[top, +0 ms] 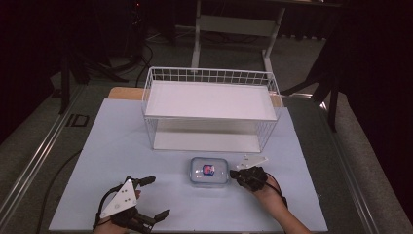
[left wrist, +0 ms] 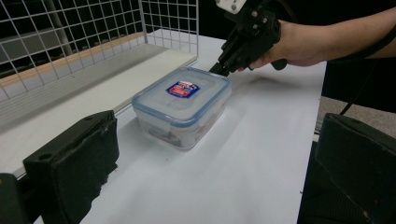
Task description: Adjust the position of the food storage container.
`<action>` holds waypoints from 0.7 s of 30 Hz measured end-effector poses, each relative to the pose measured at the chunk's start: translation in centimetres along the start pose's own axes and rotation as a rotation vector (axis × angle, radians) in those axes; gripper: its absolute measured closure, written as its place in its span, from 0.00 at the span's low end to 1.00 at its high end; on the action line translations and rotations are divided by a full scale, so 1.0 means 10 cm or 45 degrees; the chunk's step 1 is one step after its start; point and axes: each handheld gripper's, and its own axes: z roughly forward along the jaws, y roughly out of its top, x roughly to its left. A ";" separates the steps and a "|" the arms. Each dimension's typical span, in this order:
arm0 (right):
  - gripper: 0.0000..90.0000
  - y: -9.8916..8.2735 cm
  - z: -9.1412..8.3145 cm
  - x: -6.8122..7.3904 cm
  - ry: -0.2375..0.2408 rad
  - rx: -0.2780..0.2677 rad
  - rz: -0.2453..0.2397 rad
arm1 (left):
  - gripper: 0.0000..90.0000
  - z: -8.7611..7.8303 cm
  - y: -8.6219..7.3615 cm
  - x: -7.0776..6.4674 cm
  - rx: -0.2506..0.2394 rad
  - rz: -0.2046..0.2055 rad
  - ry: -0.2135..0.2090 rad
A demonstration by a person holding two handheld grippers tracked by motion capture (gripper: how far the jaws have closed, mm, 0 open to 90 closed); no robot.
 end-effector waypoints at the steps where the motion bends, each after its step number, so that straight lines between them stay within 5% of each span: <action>1: 1.00 0.00 0.00 0.00 0.000 0.000 0.000 | 0.01 0.00 0.00 0.00 0.000 0.000 0.000; 21: 1.00 0.25 0.26 0.11 0.050 -0.005 -0.018 | 0.01 -0.01 -0.01 0.00 0.012 -0.001 -0.004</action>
